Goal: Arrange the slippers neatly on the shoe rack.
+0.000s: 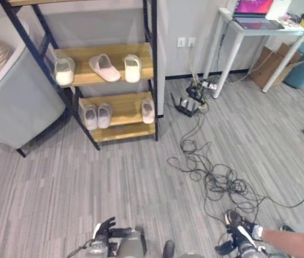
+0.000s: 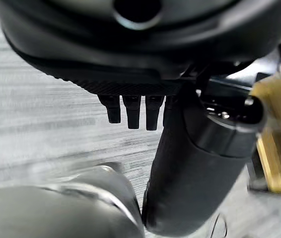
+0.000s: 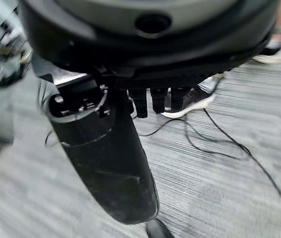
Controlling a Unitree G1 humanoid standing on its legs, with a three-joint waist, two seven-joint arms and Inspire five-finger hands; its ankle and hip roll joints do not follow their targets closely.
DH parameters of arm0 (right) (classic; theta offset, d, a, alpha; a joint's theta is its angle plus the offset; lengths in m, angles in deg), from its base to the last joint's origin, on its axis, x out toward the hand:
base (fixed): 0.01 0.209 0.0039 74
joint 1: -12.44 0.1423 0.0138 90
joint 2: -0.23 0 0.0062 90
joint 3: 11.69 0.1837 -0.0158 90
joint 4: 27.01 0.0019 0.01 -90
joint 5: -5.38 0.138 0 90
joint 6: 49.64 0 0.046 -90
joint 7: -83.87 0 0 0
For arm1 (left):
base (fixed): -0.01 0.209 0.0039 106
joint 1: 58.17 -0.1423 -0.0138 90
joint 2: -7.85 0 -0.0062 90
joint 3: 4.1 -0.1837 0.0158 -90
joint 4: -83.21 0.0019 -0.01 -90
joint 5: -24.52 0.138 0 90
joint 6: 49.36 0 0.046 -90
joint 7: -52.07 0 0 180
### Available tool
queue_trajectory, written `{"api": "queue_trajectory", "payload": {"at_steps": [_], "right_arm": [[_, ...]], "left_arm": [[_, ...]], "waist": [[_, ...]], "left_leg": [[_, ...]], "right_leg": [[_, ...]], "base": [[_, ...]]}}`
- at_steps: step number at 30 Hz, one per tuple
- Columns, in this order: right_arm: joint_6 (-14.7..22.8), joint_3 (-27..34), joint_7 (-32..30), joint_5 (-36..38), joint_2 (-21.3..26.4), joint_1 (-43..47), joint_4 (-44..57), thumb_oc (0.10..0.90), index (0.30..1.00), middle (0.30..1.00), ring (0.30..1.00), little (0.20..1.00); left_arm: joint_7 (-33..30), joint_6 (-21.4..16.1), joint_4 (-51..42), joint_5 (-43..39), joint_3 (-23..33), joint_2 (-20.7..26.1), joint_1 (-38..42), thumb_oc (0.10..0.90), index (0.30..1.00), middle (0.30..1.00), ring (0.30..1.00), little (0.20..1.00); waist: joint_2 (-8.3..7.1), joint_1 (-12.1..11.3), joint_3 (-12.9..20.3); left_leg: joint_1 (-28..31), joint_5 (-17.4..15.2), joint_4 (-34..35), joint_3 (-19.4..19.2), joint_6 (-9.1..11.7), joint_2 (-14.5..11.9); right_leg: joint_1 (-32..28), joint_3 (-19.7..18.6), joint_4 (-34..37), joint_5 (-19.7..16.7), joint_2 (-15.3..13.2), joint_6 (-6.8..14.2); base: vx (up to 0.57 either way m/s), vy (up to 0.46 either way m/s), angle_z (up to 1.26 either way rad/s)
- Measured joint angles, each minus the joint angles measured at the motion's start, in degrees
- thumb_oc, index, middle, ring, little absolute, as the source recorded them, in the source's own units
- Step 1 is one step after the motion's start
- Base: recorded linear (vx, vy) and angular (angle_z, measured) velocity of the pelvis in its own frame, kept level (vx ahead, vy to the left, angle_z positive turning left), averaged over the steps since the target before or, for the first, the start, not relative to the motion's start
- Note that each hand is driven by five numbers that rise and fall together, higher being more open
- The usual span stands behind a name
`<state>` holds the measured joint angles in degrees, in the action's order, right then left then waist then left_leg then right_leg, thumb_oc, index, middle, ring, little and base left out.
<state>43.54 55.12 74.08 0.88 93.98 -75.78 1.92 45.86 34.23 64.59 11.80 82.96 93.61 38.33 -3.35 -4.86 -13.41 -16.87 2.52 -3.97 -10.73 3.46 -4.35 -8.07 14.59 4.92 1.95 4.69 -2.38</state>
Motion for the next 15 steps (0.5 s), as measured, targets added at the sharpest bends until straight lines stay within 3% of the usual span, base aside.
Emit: {"api": "queue_trajectory", "payload": {"at_steps": [3, 6, 7, 8, 9, 10, 13, 14, 15], "right_arm": [[0.00, -1.03, 0.38, -1.21, -1.34, 1.28, 0.14, 0.800, 0.900, 0.900, 0.900, 0.900], [0.36, -2.28, 1.31, -3.64, -1.80, 0.30, 0.09, 0.800, 0.900, 0.900, 0.900, 0.900], [0.37, -2.40, 1.34, -4.05, -1.96, 0.23, -0.01, 0.800, 0.900, 0.900, 0.900, 0.900], [0.27, -3.03, 1.60, -4.53, -3.02, -1.00, 0.30, 0.800, 0.900, 0.900, 0.900, 0.900], [0.20, -3.00, 1.99, -4.52, -3.77, -1.62, 0.34, 0.800, 0.900, 0.900, 0.900, 0.900], [0.28, -2.88, 2.31, -4.50, -4.09, -1.99, 0.24, 0.800, 0.900, 0.900, 0.900, 0.900], [0.12, -2.63, 2.46, -4.49, -4.55, -2.11, -1.61, 0.800, 0.900, 0.900, 0.900, 0.900], [0.03, -0.75, 2.11, -4.45, -4.77, -1.99, -1.48, 0.800, 0.900, 0.900, 0.900, 0.900], [0.06, -0.35, 1.91, -4.45, -4.40, -1.87, -1.67, 0.800, 0.900, 0.900, 0.900, 0.900]], "left_arm": [[0.38, -0.10, 0.64, -2.68, 4.06, -1.13, 0.31, 0.800, 0.900, 0.900, 0.900, 0.900], [0.47, 0.03, 1.60, -4.29, 6.60, -1.56, -0.78, 0.800, 0.900, 0.900, 0.900, 0.900], [0.45, 0.10, 1.74, -4.33, 6.59, -1.39, -1.10, 0.800, 0.900, 0.900, 0.900, 0.900], [-0.18, 0.57, 3.00, -4.36, 6.51, -0.29, -1.50, 0.800, 0.900, 0.900, 0.900, 0.900], [-0.33, 1.27, 3.40, -4.31, 5.48, 0.61, -1.39, 0.800, 0.900, 0.900, 0.900, 0.900], [-0.58, 1.85, 3.69, -4.25, 4.72, 0.98, -1.26, 0.800, 0.900, 0.900, 0.900, 0.900], [-0.74, 2.56, 3.90, -3.92, 2.70, 0.90, -0.94, 0.800, 0.900, 0.900, 0.900, 0.900], [-0.64, 2.64, 3.97, -3.85, 1.04, 1.12, -1.95, 0.800, 0.900, 0.900, 0.900, 0.900], [-0.65, 2.61, 3.42, -3.81, 0.39, 1.25, -1.82, 0.800, 0.900, 0.900, 0.900, 0.900]], "waist": [[-0.16, -2.37, -0.94], [-0.34, -3.21, -0.75], [-0.14, -3.21, -0.54], [-2.26, -3.38, -0.28], [-3.87, -3.15, -0.18], [-4.49, -3.15, -0.20], [-4.43, -2.97, -0.27], [-4.01, -2.79, -0.74], [-3.48, -2.88, -0.81]], "left_leg": [[0.13, 4.94, 7.61, -0.30, -0.42, 0.43], [2.26, 6.23, 7.54, -1.87, -2.98, 0.56], [2.81, 8.02, 7.16, -1.62, -4.23, 0.59], [3.26, 11.40, 4.21, -2.99, -8.14, 1.41], [3.77, 9.79, 4.19, -3.18, -9.07, 3.01], [4.06, 8.64, 3.49, -3.05, -9.71, 3.94], [6.27, 5.29, 2.47, -2.36, -10.84, 5.60], [9.47, 4.29, 2.31, -1.43, -11.19, 6.53], [10.77, 2.12, 1.92, -0.88, -12.96, 6.63]], "right_leg": [[-4.62, -0.90, 0.03, 4.19, 0.55, 1.86], [-9.73, -2.58, -0.05, 7.01, 0.64, 2.69], [-10.52, -2.98, -0.05, 7.43, 0.54, 3.28], [-11.20, -3.29, -2.54, 8.94, -1.34, 4.79], [-10.26, -2.86, -5.16, 8.74, -3.18, 5.14], [-8.64, -3.01, -9.34, 9.09, -4.61, 5.45], [-4.18, -2.87, -23.10, 8.28, -7.30, 8.28], [1.63, -2.56, -38.89, 8.34, -10.78, 10.55], [3.45, -3.62, -41.48, 8.23, -11.14, 10.40]], "base": [[0.54, 0.163, -0.10], [0.44, 0.188, -0.27], [0.24, 0.156, -0.21], [0.34, 0.235, -0.09], [0.42, 0.333, 0.02], [0.17, 0.178, 0.19], [0.19, 0.281, 0.19], [0.26, 0.204, 0.12], [0.35, 0.237, 0.14]]}}
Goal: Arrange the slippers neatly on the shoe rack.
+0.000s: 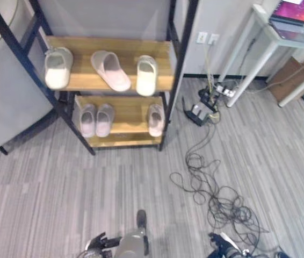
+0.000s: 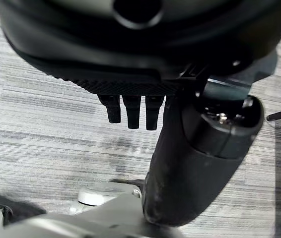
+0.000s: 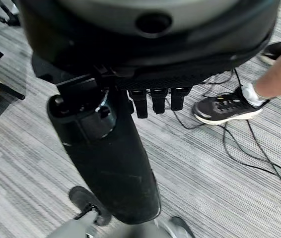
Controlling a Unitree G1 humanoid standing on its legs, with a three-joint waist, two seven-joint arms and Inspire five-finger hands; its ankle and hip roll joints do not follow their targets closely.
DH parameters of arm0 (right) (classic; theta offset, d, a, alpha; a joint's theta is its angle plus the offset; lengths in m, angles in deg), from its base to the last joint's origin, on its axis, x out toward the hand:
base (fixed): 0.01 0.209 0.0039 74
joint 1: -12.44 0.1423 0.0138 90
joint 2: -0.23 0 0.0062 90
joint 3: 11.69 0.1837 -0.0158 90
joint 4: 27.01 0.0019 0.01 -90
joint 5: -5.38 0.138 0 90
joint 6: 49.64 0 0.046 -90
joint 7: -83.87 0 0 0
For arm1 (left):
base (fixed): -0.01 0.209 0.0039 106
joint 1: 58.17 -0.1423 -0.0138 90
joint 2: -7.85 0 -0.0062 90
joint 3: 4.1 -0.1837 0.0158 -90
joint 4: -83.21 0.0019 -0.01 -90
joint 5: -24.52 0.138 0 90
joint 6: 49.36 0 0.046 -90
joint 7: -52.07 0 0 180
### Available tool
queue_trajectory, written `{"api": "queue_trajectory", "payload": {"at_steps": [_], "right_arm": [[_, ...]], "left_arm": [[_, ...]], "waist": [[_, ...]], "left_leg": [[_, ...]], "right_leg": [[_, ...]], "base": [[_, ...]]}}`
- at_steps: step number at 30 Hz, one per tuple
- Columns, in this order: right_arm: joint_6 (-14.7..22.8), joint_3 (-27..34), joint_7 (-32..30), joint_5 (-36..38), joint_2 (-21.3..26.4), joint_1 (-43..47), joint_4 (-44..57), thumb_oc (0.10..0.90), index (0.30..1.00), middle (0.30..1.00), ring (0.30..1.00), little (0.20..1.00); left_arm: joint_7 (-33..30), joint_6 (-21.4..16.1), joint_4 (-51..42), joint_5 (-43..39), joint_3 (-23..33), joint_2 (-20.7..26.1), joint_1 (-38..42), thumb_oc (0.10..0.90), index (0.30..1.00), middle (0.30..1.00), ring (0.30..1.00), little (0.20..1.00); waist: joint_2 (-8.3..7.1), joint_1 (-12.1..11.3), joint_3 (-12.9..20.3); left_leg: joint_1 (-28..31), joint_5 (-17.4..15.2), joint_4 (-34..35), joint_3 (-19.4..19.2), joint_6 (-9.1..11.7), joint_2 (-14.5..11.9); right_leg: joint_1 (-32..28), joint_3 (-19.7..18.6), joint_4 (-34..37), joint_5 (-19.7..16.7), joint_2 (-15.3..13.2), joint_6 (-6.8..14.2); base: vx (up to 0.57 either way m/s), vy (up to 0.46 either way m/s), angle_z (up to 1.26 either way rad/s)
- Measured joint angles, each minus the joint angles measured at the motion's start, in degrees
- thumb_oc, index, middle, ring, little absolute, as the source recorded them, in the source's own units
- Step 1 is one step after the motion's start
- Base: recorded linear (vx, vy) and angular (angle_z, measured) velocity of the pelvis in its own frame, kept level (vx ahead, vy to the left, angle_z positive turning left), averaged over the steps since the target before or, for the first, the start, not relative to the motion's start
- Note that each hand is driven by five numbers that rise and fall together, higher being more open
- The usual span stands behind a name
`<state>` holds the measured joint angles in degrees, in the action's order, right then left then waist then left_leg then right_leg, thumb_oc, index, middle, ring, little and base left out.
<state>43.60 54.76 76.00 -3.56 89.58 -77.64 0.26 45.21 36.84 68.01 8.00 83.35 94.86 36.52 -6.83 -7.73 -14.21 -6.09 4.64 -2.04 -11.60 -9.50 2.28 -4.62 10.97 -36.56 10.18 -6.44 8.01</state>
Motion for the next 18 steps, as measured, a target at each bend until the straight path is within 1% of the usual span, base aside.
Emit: {"api": "queue_trajectory", "payload": {"at_steps": [1, 2, 3, 4, 5, 6, 7, 8, 9, 10, 11, 12, 13, 14, 15, 17, 18], "right_arm": [[0.17, 0.79, -0.28, 0.11, 0.84, 0.83, 0.07, 0.800, 0.900, 0.900, 0.900, 0.900], [0.40, 1.24, -0.89, 0.14, 1.50, 0.97, 0.09, 0.800, 0.900, 0.900, 0.900, 0.900], [0.32, 1.39, -0.91, 0.17, 1.67, 1.15, -0.03, 0.800, 0.900, 0.900, 0.900, 0.900], [0.31, 1.28, -0.85, 0.30, 1.63, 1.26, 0.19, 0.800, 0.900, 0.900, 0.900, 0.900], [0.33, 1.20, -0.82, 0.57, 1.40, 1.10, 0.06, 0.800, 0.900, 0.900, 0.900, 0.900], [0.23, 0.90, -0.56, 0.71, 0.85, 1.06, -0.54, 0.800, 0.900, 0.900, 0.900, 0.900], [0.12, 0.54, -0.19, 0.70, -0.01, 0.87, -1.02, 0.800, 0.900, 0.900, 0.900, 0.900], [0.07, 0.58, -0.15, 0.69, -0.29, 0.64, -1.02, 0.800, 0.900, 0.900, 0.900, 0.900], [-0.09, 0.63, -0.12, 0.67, -0.64, 0.23, -1.10, 0.800, 0.900, 0.900, 0.900, 0.900], [-0.27, 0.62, 0.08, 0.67, -0.92, -0.08, -1.27, 0.800, 0.900, 0.900, 0.900, 0.900], [-0.49, 0.63, 0.25, 0.67, -1.29, -1.30, -1.42, 0.800, 0.900, 0.900, 0.900, 0.900], [-0.55, 0.61, 0.41, 0.67, -1.57, -1.52, -1.98, 0.800, 0.900, 0.900, 0.900, 0.900], [-0.56, 0.61, 0.50, 0.66, -1.81, -2.09, -2.68, 0.800, 0.900, 0.900, 0.900, 0.900], [-0.66, 0.58, 0.59, 0.62, -1.74, -1.93, -2.99, 0.800, 0.900, 0.900, 0.900, 0.900], [-0.73, 0.58, 0.58, 0.62, -1.68, -2.00, -3.01, 0.800, 0.900, 0.900, 0.900, 0.900], [-0.96, 0.58, 0.58, 0.64, -1.22, -2.02, -2.17, 0.800, 0.900, 0.900, 0.900, 0.900], [-0.94, 0.58, 0.58, 0.65, -1.06, -1.87, -2.09, 0.800, 0.900, 0.900, 0.900, 0.900]], "left_arm": [[-0.09, 0.16, -0.23, -0.03, -2.03, 0.25, -0.72, 0.800, 0.900, 0.900, 0.900, 0.900], [-0.08, 0.00, -0.78, -0.05, -2.81, 0.34, -0.68, 0.800, 0.900, 0.900, 0.900, 0.900], [-0.08, -0.10, -1.74, -0.06, -3.29, 0.27, -0.66, 0.800, 0.900, 0.900, 0.900, 0.900], [-0.20, -0.37, -3.29, -0.07, -4.22, 0.42, -0.70, 0.800, 0.900, 0.900, 0.900, 0.900], [-0.16, -0.38, -3.38, -0.07, -4.15, 0.27, -0.52, 0.800, 0.900, 0.900, 0.900, 0.900], [-0.06, -0.42, -3.35, -0.06, -4.18, 0.24, -0.48, 0.800, 0.900, 0.900, 0.900, 0.900], [0.01, -0.38, -3.13, -0.04, -4.34, 0.11, -0.69, 0.800, 0.900, 0.900, 0.900, 0.900], [-0.02, -0.36, -2.66, -0.06, -4.32, 0.22, -0.89, 0.800, 0.900, 0.900, 0.900, 0.900], [0.03, -0.38, -2.05, -0.06, -4.32, 0.07, -1.20, 0.800, 0.900, 0.900, 0.900, 0.900], [0.05, -0.37, -1.40, -0.05, -4.33, 0.19, -1.34, 0.800, 0.900, 0.900, 0.900, 0.900], [0.06, -0.34, -0.92, -0.05, -4.34, 0.28, -1.64, 0.800, 0.900, 0.900, 0.900, 0.900], [0.07, -0.40, -0.52, -0.02, -4.27, 0.23, -2.39, 0.800, 0.900, 0.900, 0.900, 0.900], [0.07, -0.30, -0.67, -0.03, -4.35, 0.17, -2.95, 0.800, 0.900, 0.900, 0.900, 0.900], [0.08, -0.37, -0.47, -0.01, -3.73, -0.24, -4.21, 0.800, 0.900, 0.900, 0.900, 0.900], [0.08, -0.37, -0.21, -0.03, -3.47, -0.46, -4.62, 0.800, 0.900, 0.900, 0.900, 0.900], [0.04, -0.30, 0.10, -0.09, -2.21, -0.67, -5.00, 0.800, 0.900, 0.900, 0.900, 0.900], [0.07, -0.29, 0.03, -0.09, -2.13, -0.66, -5.03, 0.800, 0.900, 0.900, 0.900, 0.900]], "waist": [[0.42, 0.21, -0.44], [1.25, 2.14, -0.55], [1.43, 2.29, -0.55], [2.04, 2.57, -0.88], [2.41, 3.47, -0.89], [2.40, 3.89, -0.96], [2.14, 4.38, -0.94], [2.00, 4.68, -0.95], [1.86, 4.79, -0.96], [1.53, 5.17, -0.82], [1.34, 5.58, -0.71], [1.37, 5.27, -0.68], [1.27, 5.35, -0.60], [2.14, 4.79, -0.31], [2.34, 4.48, -0.19], [2.26, 4.55, 0.01], [2.26, 4.46, 0.01]], "left_leg": [[2.30, -1.33, -0.05, 0.95, 0.17, 0.70], [4.20, -2.61, 0.17, 3.18, -0.32, 1.24], [4.62, -2.38, 0.30, 3.45, 0.06, 0.86], [5.32, -3.32, 0.67, 5.34, -0.13, 0.90], [5.47, -3.15, 0.65, 6.59, 0.10, 0.65], [5.96, -3.20, 0.99, 7.29, 0.17, 0.95], [6.63, -4.04, 1.31, 8.36, 0.82, 1.16], [7.31, -4.05, 1.10, 9.19, 1.64, 1.43], [7.68, -4.42, 1.17, 10.35, 2.49, 1.78], [8.14, -4.33, 1.27, 11.30, 2.90, 2.16], [8.85, -4.65, 1.28, 12.23, 3.49, 2.57], [9.66, -5.05, 1.32, 13.09, 4.12, 2.74], [10.53, -5.56, 1.17, 13.30, 4.85, 3.02], [10.94, -6.16, 1.20, 13.43, 5.71, 2.05], [11.34, -6.66, 1.20, 13.39, 6.46, 1.58], [11.31, -7.41, 0.80, 13.61, 7.60, 0.61], [11.37, -7.45, 0.77, 13.61, 7.65, 0.47]], "right_leg": [[3.42, -1.08, -7.20, -0.10, -1.44, -1.03], [5.81, -1.18, -8.42, 1.20, -1.50, -1.61], [7.60, -1.86, -8.20, 1.64, -1.34, -1.69], [10.41, -3.06, -4.57, 2.82, 0.05, -1.96], [11.41, -4.08, 1.20, 3.17, 1.05, -2.50], [13.00, -5.02, 6.56, 3.16, 1.55, -2.27], [14.31, -6.54, 16.84, 1.24, 2.04, -1.99], [14.68, -6.23, 20.58, -0.53, 2.55, -2.04], [14.24, -7.42, 23.43, -2.12, 2.87, -2.31], [13.38, -8.02, 25.54, -4.22, 2.85, -2.58], [12.10, -8.53, 27.66, -6.93, 2.93, -3.33], [10.54, -8.67, 28.96, -9.31, 3.00, -4.16], [8.87, -8.65, 31.15, -13.25, 2.99, -5.86], [7.20, -8.34, 33.21, -13.76, 3.92, -6.11], [5.90, -8.28, 35.16, -14.19, 4.45, -6.69], [3.74, -7.13, 38.94, -15.50, 5.38, -7.73], [3.46, -7.09, 39.41, -15.71, 5.60, -7.99]], "base": [[0.34, 0.075, 0.50], [0.27, 0.027, 0.64], [0.26, -0.017, 0.72], [0.17, -0.035, 0.61], [0.25, -0.062, 0.65], [0.32, -0.110, 0.71], [0.32, -0.130, 0.42], [0.30, -0.148, 0.39], [0.20, -0.135, 0.43], [0.19, -0.140, 0.59], [0.13, -0.094, 0.60], [0.19, -0.141, 0.48], [0.15, -0.137, 0.23], [0.19, -0.176, 0.05], [0.08, -0.085, -0.03], [0.12, -0.111, 0.09], [0.12, -0.113, 0.11]]}}
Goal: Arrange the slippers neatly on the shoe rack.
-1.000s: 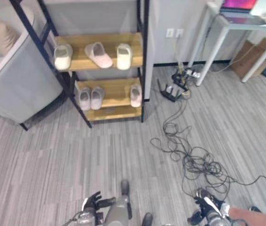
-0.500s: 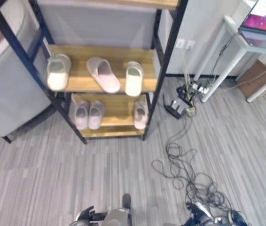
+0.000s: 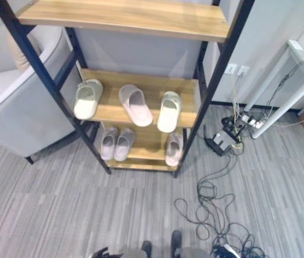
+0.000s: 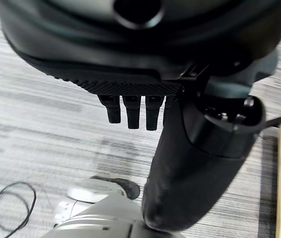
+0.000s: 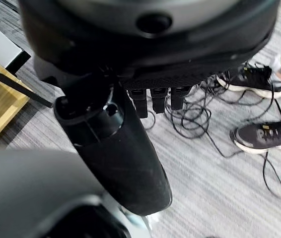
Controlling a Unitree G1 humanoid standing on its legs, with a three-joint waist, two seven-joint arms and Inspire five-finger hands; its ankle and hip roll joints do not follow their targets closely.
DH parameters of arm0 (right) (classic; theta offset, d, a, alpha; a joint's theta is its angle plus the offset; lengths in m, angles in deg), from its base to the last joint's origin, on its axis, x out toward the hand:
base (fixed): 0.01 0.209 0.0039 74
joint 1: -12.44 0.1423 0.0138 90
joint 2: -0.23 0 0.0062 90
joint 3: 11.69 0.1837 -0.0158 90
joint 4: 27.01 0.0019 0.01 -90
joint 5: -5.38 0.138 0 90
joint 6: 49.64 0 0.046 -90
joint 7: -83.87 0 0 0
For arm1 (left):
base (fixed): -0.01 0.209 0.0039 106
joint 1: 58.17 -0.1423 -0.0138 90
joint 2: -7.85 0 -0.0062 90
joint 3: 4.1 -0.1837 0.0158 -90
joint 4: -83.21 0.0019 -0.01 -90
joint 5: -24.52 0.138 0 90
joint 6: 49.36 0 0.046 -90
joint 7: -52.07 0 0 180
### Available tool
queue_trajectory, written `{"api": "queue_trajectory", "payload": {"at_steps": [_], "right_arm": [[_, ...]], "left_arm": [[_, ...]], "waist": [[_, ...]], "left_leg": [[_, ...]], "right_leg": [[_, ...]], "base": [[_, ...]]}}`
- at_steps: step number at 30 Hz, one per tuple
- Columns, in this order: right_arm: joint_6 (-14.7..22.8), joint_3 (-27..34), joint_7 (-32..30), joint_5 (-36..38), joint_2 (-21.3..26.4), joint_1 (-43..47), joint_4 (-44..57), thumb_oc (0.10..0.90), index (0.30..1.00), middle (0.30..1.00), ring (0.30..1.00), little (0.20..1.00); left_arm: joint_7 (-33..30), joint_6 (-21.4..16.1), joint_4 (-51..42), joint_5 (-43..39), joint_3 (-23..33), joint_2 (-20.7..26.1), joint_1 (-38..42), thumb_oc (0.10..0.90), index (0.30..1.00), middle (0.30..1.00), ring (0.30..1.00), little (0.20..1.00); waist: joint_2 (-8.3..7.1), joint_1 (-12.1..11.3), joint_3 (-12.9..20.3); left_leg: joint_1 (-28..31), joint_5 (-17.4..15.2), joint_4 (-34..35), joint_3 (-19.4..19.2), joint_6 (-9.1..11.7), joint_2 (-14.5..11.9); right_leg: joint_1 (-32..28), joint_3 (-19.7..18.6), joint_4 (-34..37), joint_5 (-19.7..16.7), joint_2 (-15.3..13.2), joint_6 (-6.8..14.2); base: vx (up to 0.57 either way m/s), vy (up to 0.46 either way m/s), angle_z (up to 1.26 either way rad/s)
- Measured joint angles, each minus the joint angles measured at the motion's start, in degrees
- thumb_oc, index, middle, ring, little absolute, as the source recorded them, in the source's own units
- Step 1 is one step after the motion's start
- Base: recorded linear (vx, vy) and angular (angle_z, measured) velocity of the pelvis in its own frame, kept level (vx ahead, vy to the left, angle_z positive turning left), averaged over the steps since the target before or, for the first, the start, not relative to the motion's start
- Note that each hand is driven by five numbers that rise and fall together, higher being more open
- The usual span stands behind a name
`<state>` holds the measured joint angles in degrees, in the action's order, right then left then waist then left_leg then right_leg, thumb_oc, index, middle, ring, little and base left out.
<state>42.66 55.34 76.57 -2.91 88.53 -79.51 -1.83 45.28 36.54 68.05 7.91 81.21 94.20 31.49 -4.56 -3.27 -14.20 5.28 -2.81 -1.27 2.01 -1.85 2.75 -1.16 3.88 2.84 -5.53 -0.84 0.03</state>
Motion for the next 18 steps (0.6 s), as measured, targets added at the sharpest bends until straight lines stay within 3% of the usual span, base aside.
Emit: {"api": "queue_trajectory", "payload": {"at_steps": [3, 4, 5, 6, 8, 11, 13, 15, 16, 17, 18], "right_arm": [[0.50, 0.09, -0.09, 0.05, 0.54, 0.49, -0.06, 0.800, 0.900, 0.900, 0.900, 0.900], [1.12, 0.25, 0.02, 0.80, 0.58, -1.67, 0.54, 0.800, 0.900, 0.900, 0.900, 0.900], [1.58, 3.27, -0.41, 5.83, -0.62, -1.24, -2.07, 0.800, 0.900, 0.900, 0.900, 0.900], [1.33, 5.53, -0.91, 9.19, -1.28, -0.22, -3.74, 0.800, 0.900, 0.900, 0.900, 0.900], [-0.08, 7.86, -0.95, 13.21, -1.65, 0.35, -7.02, 0.800, 0.900, 0.900, 0.900, 0.900], [-0.53, 8.81, -0.74, 13.50, -1.83, 0.93, -7.47, 0.800, 0.900, 0.900, 0.900, 0.900], [-0.66, 9.28, -0.60, 13.48, -0.22, 0.60, -7.98, 0.800, 0.900, 0.900, 0.900, 0.900], [-0.80, 9.45, -0.34, 13.49, 0.31, 0.76, -8.21, 0.800, 0.900, 0.900, 0.900, 0.900], [-0.79, 10.28, -0.23, 13.49, 0.10, 0.51, -8.20, 0.800, 0.900, 0.900, 0.900, 0.900], [-0.70, 10.41, -0.23, 13.49, -0.13, 0.39, -8.98, 0.800, 0.900, 0.900, 0.900, 0.900], [-0.74, 10.49, -0.23, 13.50, -0.45, 0.41, -9.21, 0.800, 0.900, 0.900, 0.900, 0.900]], "left_arm": [[0.02, 0.00, -0.16, 0.00, 0.05, -0.09, -0.17, 0.800, 0.900, 0.900, 0.900, 0.900], [0.03, 0.04, -1.12, 0.37, -1.03, -0.08, -0.97, 0.800, 0.900, 0.900, 0.900, 0.900], [-0.12, 0.00, -1.22, 3.93, -4.68, 0.10, -0.67, 0.800, 0.900, 0.900, 0.900, 0.900], [0.01, -0.01, -1.23, 6.25, -7.27, 0.37, -0.49, 0.800, 0.900, 0.900, 0.900, 0.900], [-0.08, -0.09, -1.13, 8.44, -8.63, 0.99, 1.19, 0.800, 0.900, 0.900, 0.900, 0.900], [-0.46, 0.06, 1.23, 10.76, -8.65, 0.89, 3.37, 0.800, 0.900, 0.900, 0.900, 0.900], [-0.55, 0.36, 2.59, 13.27, -8.66, 0.28, 3.85, 0.800, 0.900, 0.900, 0.900, 0.900], [-0.38, 0.53, 3.35, 15.07, -8.86, -0.27, 4.43, 0.800, 0.900, 0.900, 0.900, 0.900], [-0.32, 0.58, 3.29, 15.26, -9.09, -0.08, 4.19, 0.800, 0.900, 0.900, 0.900, 0.900], [-0.41, 0.74, 3.09, 15.29, -9.52, -0.24, 3.38, 0.800, 0.900, 0.900, 0.900, 0.900], [-0.35, 1.04, 2.63, 15.23, -9.64, 0.49, 3.65, 0.800, 0.900, 0.900, 0.900, 0.900]], "waist": [[0.29, 0.06, 0.50], [0.55, 0.42, 3.31], [0.94, 1.35, 3.47], [0.84, 1.31, 3.59], [1.16, 1.21, 3.37], [1.41, 1.40, 2.64], [3.81, 1.85, 2.52], [4.39, 1.76, 2.55], [4.49, 1.55, 2.82], [3.85, 1.49, 2.84], [2.80, 1.56, 2.80]], "left_leg": [[0.96, -0.25, 0.55, 0.05, 0.41, -0.86], [0.25, -0.50, 0.55, -0.41, 0.77, -1.42], [-0.83, -0.71, -0.05, -0.87, 1.02, -1.58], [-1.56, -1.06, -1.53, -0.87, 1.58, -1.60], [-6.77, -3.85, -8.94, -5.26, 2.09, -1.77], [-10.13, -2.58, -8.56, -7.06, 4.18, -6.60], [-10.00, -0.26, -4.46, -7.51, 6.63, -10.65], [-9.90, 1.67, -4.70, -8.79, 6.13, -10.42], [-8.94, 3.02, -4.45, -10.65, 4.79, -9.09], [-8.07, 3.39, -3.28, -11.97, 2.76, -8.53], [-6.76, 2.81, -2.40, -12.23, 1.95, -7.26]], "right_leg": [[-1.66, 0.24, 2.02, -0.51, 0.87, -0.69], [-1.27, 0.24, 1.98, -0.31, 1.01, -1.07], [-1.14, 2.97, 1.99, 0.44, 0.38, -1.17], [-1.11, 4.41, 1.85, 1.09, -0.10, -1.57], [-0.29, 4.36, 2.09, 0.47, -1.16, -2.78], [-0.61, 4.11, 2.00, 1.12, -2.67, -1.88], [-0.71, 4.04, 1.30, 2.01, -3.23, -0.53], [0.74, 3.48, -2.06, 3.59, -4.87, 1.78], [0.42, 3.22, -3.61, 4.61, -6.66, 2.58], [1.15, 5.27, -7.09, 6.99, -8.71, 2.69], [3.53, 6.23, -15.63, 6.16, -10.50, 3.24]], "base": [[0.06, -0.030, 0.01], [0.05, 0.084, 0.17], [0.09, 0.149, 0.33], [0.11, 0.159, 0.31], [0.16, 0.239, 0.14], [0.24, 0.301, -0.04], [0.30, 0.404, -0.17], [0.19, 0.302, -0.19], [0.20, 0.371, -0.23], [0.17, 0.356, -0.22], [0.11, 0.255, -0.11]]}}
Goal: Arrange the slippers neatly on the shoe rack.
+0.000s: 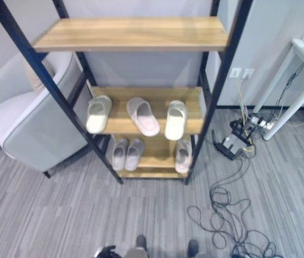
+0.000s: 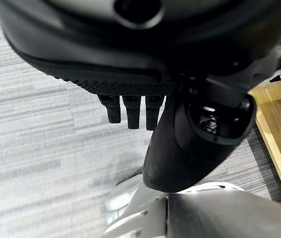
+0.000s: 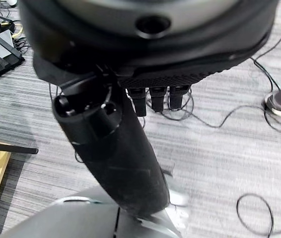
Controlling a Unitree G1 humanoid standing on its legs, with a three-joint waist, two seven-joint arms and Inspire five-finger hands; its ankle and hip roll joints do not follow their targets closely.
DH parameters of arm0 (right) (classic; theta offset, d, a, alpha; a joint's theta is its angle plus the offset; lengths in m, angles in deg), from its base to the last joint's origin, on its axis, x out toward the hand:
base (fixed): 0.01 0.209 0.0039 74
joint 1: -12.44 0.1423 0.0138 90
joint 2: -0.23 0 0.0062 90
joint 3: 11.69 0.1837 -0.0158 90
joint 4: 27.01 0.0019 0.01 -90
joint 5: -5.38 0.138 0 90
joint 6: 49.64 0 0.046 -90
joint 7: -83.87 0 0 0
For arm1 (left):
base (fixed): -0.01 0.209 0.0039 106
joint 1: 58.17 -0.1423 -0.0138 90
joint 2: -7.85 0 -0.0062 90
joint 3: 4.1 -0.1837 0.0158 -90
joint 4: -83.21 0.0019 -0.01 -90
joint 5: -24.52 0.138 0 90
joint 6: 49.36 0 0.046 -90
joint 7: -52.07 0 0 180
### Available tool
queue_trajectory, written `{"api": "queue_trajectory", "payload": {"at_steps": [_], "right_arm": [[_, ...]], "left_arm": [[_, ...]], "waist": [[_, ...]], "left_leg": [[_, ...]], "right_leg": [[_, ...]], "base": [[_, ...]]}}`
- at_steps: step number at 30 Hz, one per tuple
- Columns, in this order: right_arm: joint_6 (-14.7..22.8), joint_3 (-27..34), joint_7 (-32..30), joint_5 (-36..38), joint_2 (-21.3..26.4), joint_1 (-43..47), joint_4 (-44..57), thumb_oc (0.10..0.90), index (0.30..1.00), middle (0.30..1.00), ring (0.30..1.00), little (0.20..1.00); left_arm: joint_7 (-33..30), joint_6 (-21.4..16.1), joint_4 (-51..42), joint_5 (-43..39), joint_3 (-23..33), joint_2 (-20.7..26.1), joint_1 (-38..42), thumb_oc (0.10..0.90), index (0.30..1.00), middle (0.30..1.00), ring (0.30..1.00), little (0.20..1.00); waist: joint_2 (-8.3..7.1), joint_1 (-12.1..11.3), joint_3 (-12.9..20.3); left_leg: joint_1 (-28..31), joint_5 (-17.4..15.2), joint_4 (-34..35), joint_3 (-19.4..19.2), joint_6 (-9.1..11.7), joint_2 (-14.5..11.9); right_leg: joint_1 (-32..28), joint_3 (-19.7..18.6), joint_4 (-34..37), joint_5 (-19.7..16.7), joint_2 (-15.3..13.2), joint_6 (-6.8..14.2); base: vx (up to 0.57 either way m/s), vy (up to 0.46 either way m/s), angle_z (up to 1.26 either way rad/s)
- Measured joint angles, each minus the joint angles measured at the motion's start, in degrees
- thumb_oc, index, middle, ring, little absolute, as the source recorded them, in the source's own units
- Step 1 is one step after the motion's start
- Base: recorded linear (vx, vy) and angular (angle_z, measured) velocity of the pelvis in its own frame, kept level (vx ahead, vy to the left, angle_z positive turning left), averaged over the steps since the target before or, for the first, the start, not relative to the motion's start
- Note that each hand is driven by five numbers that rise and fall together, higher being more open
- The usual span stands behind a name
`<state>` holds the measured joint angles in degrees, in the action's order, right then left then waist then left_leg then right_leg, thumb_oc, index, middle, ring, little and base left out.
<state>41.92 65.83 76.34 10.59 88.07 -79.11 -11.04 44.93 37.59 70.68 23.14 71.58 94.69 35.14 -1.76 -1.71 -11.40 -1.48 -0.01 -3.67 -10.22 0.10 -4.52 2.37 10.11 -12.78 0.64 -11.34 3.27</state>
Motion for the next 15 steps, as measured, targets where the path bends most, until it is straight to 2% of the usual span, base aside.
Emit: {"api": "queue_trajectory", "payload": {"at_steps": [1, 2, 3, 4, 6, 7, 10, 11, 12, 13, 15], "right_arm": [[-0.01, 0.23, 0.10, -0.01, -0.04, -0.03, 0.01, 0.800, 0.900, 0.900, 0.900, 0.900], [-0.15, 0.51, 0.19, 0.02, -0.36, -0.05, 0.03, 0.800, 0.900, 0.900, 0.900, 0.900], [-0.19, 0.61, 0.19, 0.04, -0.36, -0.33, 0.00, 0.800, 0.900, 0.900, 0.900, 0.900], [-0.18, 0.70, 0.24, 0.04, -0.34, -0.42, -0.07, 0.800, 0.900, 0.900, 0.900, 0.900], [-0.06, 0.68, 0.40, 0.47, -0.69, -0.43, 0.07, 0.800, 0.900, 0.900, 0.900, 0.900], [0.11, 0.67, 0.76, 0.64, -0.90, -0.23, -0.01, 0.800, 0.900, 0.900, 0.900, 0.900], [0.03, 0.78, 1.04, 1.83, -1.12, -0.17, 0.33, 0.800, 0.900, 0.900, 0.900, 0.900], [0.20, 0.76, 1.13, 1.82, -1.17, 0.18, 0.37, 0.800, 0.900, 0.900, 0.900, 0.900], [0.37, 0.73, 1.10, 1.82, -1.20, 0.26, 1.54, 0.800, 0.900, 0.900, 0.900, 0.900], [0.49, 0.73, 1.10, 1.80, -1.32, -0.06, 1.71, 0.800, 0.900, 0.900, 0.900, 0.900], [0.20, 0.70, 1.23, 1.76, -2.01, -1.23, 1.31, 0.800, 0.900, 0.900, 0.900, 0.900]], "left_arm": [[0.07, 0.19, -0.02, -0.05, -0.18, 0.31, -0.41, 0.800, 0.900, 0.900, 0.900, 0.900], [0.09, 0.54, 0.02, -0.04, -0.34, 1.07, -0.36, 0.800, 0.900, 0.900, 0.900, 0.900], [0.31, 0.60, -0.11, -0.06, -0.73, 1.50, -0.03, 0.800, 0.900, 0.900, 0.900, 0.900], [0.32, 0.60, -0.43, -0.07, -1.49, 1.51, -0.13, 0.800, 0.900, 0.900, 0.900, 0.900], [0.20, 0.56, -1.45, -0.04, -1.85, 1.77, -0.42, 0.800, 0.900, 0.900, 0.900, 0.900], [0.12, 0.54, -1.51, -0.02, -1.84, 1.94, -0.33, 0.800, 0.900, 0.900, 0.900, 0.900], [-0.12, 0.27, -2.66, -0.06, -2.26, 1.57, -0.17, 0.800, 0.900, 0.900, 0.900, 0.900], [-0.12, 0.10, -2.69, -0.02, -2.22, 1.72, -0.39, 0.800, 0.900, 0.900, 0.900, 0.900], [-0.07, 0.11, -2.42, 0.10, -2.37, 1.68, -0.38, 0.800, 0.900, 0.900, 0.900, 0.900], [-0.15, 0.15, -2.14, 0.47, -2.42, 1.24, -0.33, 0.800, 0.900, 0.900, 0.900, 0.900], [-0.10, 0.07, -2.27, 0.66, -2.30, 1.84, -1.27, 0.800, 0.900, 0.900, 0.900, 0.900]], "waist": [[-0.27, -0.01, -0.07], [-0.63, 0.27, -0.33], [-0.66, 0.26, -0.41], [-0.27, 0.46, -0.66], [0.73, 1.02, -1.16], [1.31, 1.90, -1.39], [1.26, 2.87, -1.87], [1.50, 3.23, -2.19], [1.40, 3.65, -2.19], [1.13, 4.11, -2.29], [-0.45, 4.48, -2.39]], "left_leg": [[0.26, 0.73, 0.36, -0.82, -0.72, -0.03], [1.08, 0.44, 0.80, -0.66, -1.23, 0.88], [2.49, 0.69, 1.10, -0.49, -1.60, 1.41], [3.30, 0.02, 1.37, -0.32, -2.30, 1.61], [5.47, -0.68, 3.06, 0.56, -3.24, 1.82], [6.14, -0.29, 4.06, 0.97, -3.62, 1.75], [7.33, -0.35, 5.31, 1.09, -4.09, 2.85], [7.82, -0.41, 5.89, 0.79, -4.10, 2.56], [7.89, -0.51, 6.25, 0.62, -3.92, 2.77], [8.28, -0.73, 6.33, 0.76, -3.59, 3.01], [10.15, -1.96, 6.60, 1.44, -1.83, 4.15]], "right_leg": [[1.27, 0.21, -3.32, 0.90, -1.24, 0.72], [3.87, 0.34, -10.31, 0.83, -2.67, 1.23], [5.10, 0.04, -13.74, -0.97, -3.09, 1.48], [5.49, -0.31, -15.90, -2.44, -3.33, 1.71], [7.19, -2.60, -19.27, -0.33, -1.94, 2.16], [7.33, -4.78, -17.82, 2.24, 0.37, 2.70], [8.99, -3.89, -13.48, 4.27, 2.86, 2.09], [9.04, -3.19, -7.87, 4.81, 4.28, 2.38], [9.41, -2.97, -2.58, 3.52, 5.06, 2.41], [9.39, -2.81, -0.49, 2.74, 5.09, 2.34], [7.83, -2.86, 2.36, 0.40, 4.79, 2.43]], "base": [[0.12, 0.222, -0.01], [0.14, 0.200, 0.07], [0.22, 0.256, 0.13], [0.30, 0.214, 0.10], [0.22, 0.085, 0.09], [0.08, 0.004, 0.11], [0.26, -0.039, 0.06], [0.15, -0.049, -0.14], [0.15, -0.048, -0.06], [0.14, -0.071, 0.18], [0.22, -0.124, 0.23]]}}
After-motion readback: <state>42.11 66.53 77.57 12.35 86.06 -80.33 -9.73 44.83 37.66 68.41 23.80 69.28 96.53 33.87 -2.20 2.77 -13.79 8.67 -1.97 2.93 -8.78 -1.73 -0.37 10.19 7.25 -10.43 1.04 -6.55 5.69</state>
